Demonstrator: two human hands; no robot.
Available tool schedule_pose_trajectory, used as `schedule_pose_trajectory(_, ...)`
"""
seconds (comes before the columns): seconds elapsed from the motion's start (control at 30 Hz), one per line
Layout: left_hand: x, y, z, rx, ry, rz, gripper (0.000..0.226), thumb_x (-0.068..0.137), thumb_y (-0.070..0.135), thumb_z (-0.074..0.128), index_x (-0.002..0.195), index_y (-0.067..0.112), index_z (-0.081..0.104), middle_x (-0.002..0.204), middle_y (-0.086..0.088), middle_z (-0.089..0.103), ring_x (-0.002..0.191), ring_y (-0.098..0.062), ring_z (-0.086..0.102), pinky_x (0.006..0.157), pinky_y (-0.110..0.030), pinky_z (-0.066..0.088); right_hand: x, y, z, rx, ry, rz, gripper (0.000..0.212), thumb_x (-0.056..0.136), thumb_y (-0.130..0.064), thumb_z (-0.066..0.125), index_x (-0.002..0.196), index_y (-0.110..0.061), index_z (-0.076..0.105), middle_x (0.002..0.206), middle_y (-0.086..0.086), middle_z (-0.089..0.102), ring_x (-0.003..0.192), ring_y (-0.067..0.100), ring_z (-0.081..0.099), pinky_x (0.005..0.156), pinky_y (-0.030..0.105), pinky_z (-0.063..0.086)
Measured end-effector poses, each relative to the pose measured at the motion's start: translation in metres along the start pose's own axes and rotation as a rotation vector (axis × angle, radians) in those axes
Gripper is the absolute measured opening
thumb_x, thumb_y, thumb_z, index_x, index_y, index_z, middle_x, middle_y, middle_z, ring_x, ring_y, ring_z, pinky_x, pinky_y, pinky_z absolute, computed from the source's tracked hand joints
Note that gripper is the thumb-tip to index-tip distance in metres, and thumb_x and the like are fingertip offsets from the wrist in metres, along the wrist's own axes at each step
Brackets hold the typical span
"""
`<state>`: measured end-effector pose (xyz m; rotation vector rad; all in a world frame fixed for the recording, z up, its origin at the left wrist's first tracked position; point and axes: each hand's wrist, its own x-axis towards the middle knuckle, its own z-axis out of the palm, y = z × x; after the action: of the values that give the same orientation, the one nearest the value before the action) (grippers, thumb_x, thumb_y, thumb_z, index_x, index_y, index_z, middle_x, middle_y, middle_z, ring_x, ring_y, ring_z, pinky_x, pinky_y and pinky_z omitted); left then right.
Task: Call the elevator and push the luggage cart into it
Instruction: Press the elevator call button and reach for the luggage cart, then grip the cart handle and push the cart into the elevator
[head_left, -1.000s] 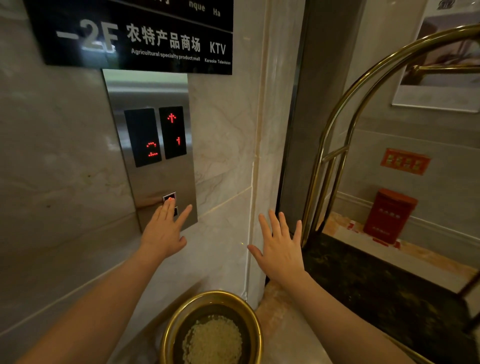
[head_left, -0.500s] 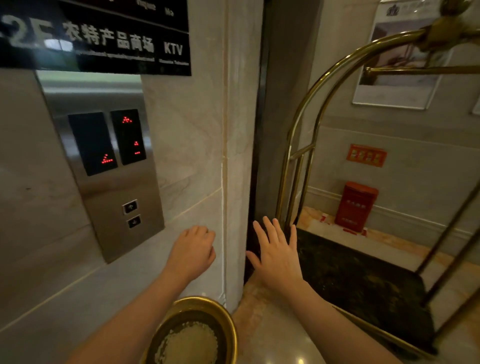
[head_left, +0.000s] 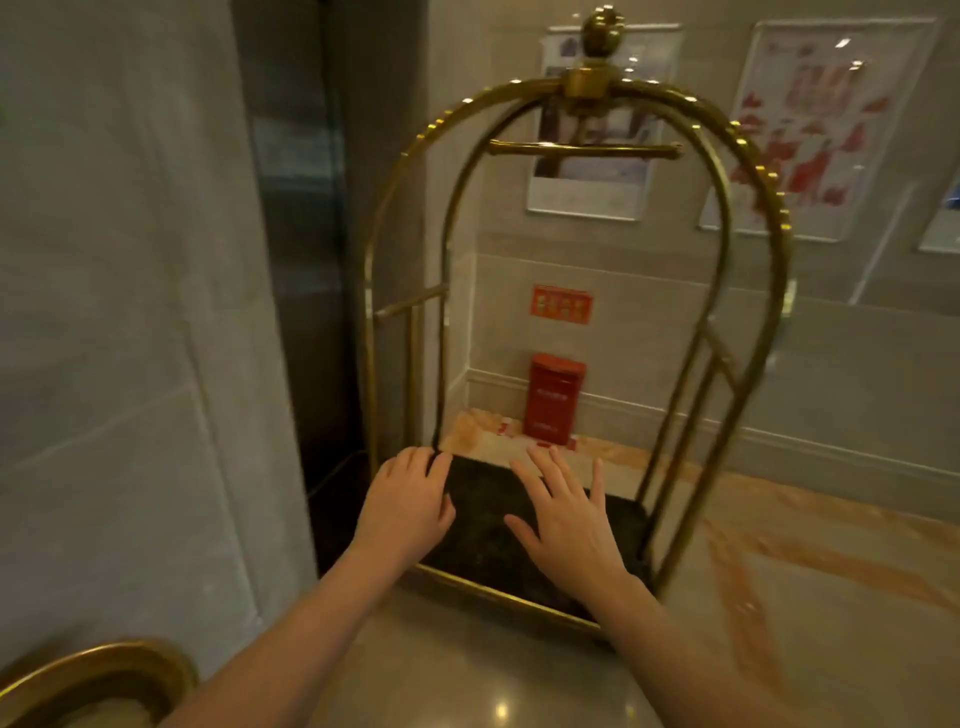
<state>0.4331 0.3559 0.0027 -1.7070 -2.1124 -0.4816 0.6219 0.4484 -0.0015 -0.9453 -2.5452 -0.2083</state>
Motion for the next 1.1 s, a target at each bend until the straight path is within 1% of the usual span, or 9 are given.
schedule_pose_trajectory(0.13,0.053,0.127,0.028,-0.066,0.004,0.084,0.051,0.081,0.031,0.063,0.127,0.012,0.054,0.117,-0.009,0.061,0.109,-0.026,0.057,0.090,-0.039,0.050,-0.032,0.118,-0.028,-0.048,0.001,0.066,0.063,0.092,-0.054,0.041,0.146,-0.032,0.018,0.159,-0.002,0.016,0.145,0.021,0.003,0.112,0.060,-0.006)
schedule_pose_trajectory(0.23,0.082,0.206,0.049,-0.121,0.008,0.136,0.051,0.078,0.031,0.065,0.125,0.013,0.055,0.114,-0.008,0.062,0.105,-0.026,0.059,0.087,-0.038,0.051,-0.047,0.195,-0.040,-0.067,0.019,0.100,0.065,0.092,-0.053,0.044,0.147,-0.033,0.016,0.159,-0.003,0.016,0.144,0.017,0.000,0.112,0.056,-0.009)
schedule_pose_trajectory(0.33,0.110,0.263,0.072,-0.146,-0.010,0.163,0.050,0.081,0.033,0.062,0.127,0.015,0.053,0.117,-0.006,0.061,0.108,-0.023,0.057,0.092,-0.037,0.049,-0.051,0.258,-0.042,-0.055,0.031,0.142,0.065,0.093,-0.054,0.044,0.147,-0.036,0.013,0.159,-0.006,0.014,0.141,0.011,-0.007,0.110,0.054,-0.012)
schedule_pose_trajectory(0.4,0.137,0.294,0.094,-0.159,-0.009,0.177,0.050,0.084,0.034,0.057,0.130,0.017,0.049,0.122,-0.004,0.058,0.114,-0.022,0.054,0.096,-0.036,0.047,-0.049,0.299,-0.040,-0.057,0.038,0.159,0.064,0.093,-0.053,0.043,0.148,-0.035,0.015,0.158,-0.005,0.018,0.143,0.015,-0.002,0.110,0.054,-0.011)
schedule_pose_trajectory(0.5,0.187,0.337,0.122,-0.201,0.003,0.176,0.053,0.088,0.036,0.055,0.137,0.020,0.042,0.134,-0.003,0.052,0.126,-0.021,0.046,0.104,-0.037,0.041,-0.034,0.361,-0.033,-0.072,0.023,0.128,0.061,0.092,-0.057,0.031,0.147,-0.036,0.018,0.157,-0.003,0.023,0.145,0.021,0.009,0.110,0.056,-0.009)
schedule_pose_trajectory(0.6,0.241,0.384,0.152,-0.246,0.042,0.193,0.052,0.089,0.036,0.057,0.137,0.021,0.043,0.137,-0.002,0.051,0.129,-0.021,0.043,0.107,-0.038,0.035,-0.009,0.429,-0.024,-0.086,0.024,0.106,0.061,0.088,-0.058,0.027,0.145,-0.036,0.022,0.155,-0.004,0.028,0.144,0.021,0.013,0.112,0.059,-0.002)
schedule_pose_trajectory(0.7,0.293,0.433,0.186,-0.289,0.039,0.190,0.049,0.089,0.038,0.057,0.134,0.023,0.045,0.133,-0.001,0.053,0.126,-0.019,0.046,0.106,-0.038,0.039,0.014,0.501,-0.016,-0.083,0.006,0.109,0.060,0.088,-0.057,0.028,0.144,-0.035,0.024,0.154,-0.004,0.031,0.144,0.019,0.014,0.113,0.060,0.003)
schedule_pose_trajectory(0.9,0.389,0.514,0.235,-0.290,0.027,0.167,0.050,0.091,0.034,0.054,0.138,0.022,0.041,0.142,-0.002,0.046,0.133,-0.019,0.039,0.110,-0.035,0.035,0.070,0.643,-0.004,-0.047,0.015,0.100,0.055,0.093,-0.054,0.033,0.144,-0.039,0.019,0.154,-0.008,0.027,0.144,0.017,0.010,0.113,0.058,0.000)
schedule_pose_trajectory(1.1,0.453,0.554,0.278,-0.302,0.035,0.048,0.043,0.091,0.028,0.053,0.133,0.021,0.044,0.137,-0.001,0.045,0.124,-0.017,0.045,0.099,-0.031,0.045,0.126,0.729,0.033,0.013,0.031,-0.045,0.055,0.094,-0.046,0.046,0.143,-0.037,0.023,0.153,-0.005,0.032,0.144,0.020,0.016,0.112,0.062,0.003)
